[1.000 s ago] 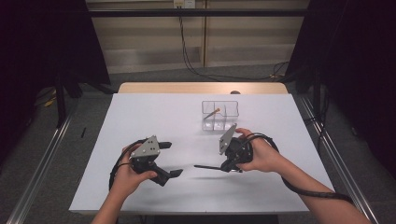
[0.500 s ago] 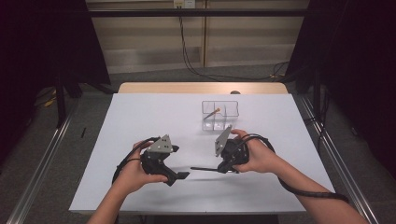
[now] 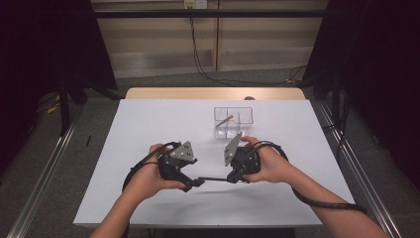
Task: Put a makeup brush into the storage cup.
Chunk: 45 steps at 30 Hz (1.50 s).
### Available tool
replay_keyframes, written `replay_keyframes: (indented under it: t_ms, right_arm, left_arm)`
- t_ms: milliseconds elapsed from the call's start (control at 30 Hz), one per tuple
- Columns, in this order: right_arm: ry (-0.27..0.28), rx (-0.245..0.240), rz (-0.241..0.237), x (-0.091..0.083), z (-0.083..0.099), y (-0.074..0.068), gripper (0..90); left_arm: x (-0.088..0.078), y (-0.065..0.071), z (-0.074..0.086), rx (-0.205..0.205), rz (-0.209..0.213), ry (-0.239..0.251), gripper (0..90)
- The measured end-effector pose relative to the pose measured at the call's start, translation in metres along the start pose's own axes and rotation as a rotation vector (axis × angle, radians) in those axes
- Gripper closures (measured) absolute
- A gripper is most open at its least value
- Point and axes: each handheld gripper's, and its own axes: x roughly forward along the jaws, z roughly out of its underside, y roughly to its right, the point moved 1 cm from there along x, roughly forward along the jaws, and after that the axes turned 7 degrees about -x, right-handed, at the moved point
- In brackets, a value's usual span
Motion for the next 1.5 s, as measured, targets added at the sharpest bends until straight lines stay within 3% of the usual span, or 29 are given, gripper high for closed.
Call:
replay_keyframes:
  t_ms: [367,567,867,1033,1167,1267,1367,1400,1500]
  right_arm:
    - [0.008,-0.019,0.003,-0.002,-0.006,0.000,84.7]
    - [-0.001,-0.036,-0.004,-0.002,-0.009,-0.002,84.7]
    - [0.045,-0.038,-0.003,-0.009,-0.011,0.000,84.6]
    - [0.059,-0.057,0.004,-0.013,-0.013,-0.001,84.3]
    - [0.081,-0.060,-0.006,-0.016,-0.013,0.001,84.2]
    - [0.084,-0.063,-0.010,-0.015,-0.013,0.001,84.2]
    - [0.092,-0.053,-0.009,-0.015,-0.013,0.000,83.9]
    - [0.100,-0.054,-0.007,-0.015,-0.012,0.001,83.5]
    - [0.141,-0.034,-0.001,-0.018,-0.010,0.002,76.2]
  left_arm:
    - [0.011,0.006,-0.007,0.072,0.005,-0.106,49.1]
    - [0.016,0.008,-0.008,0.087,0.027,-0.097,65.3]
    - [0.022,0.012,-0.010,0.118,0.047,-0.154,78.9]
    - [0.027,0.016,-0.007,0.138,0.052,-0.185,83.2]
    - [0.028,0.016,-0.004,0.116,0.070,-0.175,83.8]
    - [0.027,0.017,-0.003,0.131,0.068,-0.177,84.0]
    - [0.026,0.017,-0.003,0.121,0.057,-0.169,84.0]
    - [0.025,0.016,-0.004,0.120,0.070,-0.173,84.0]
    - [0.024,0.016,-0.004,0.110,0.071,-0.158,84.0]
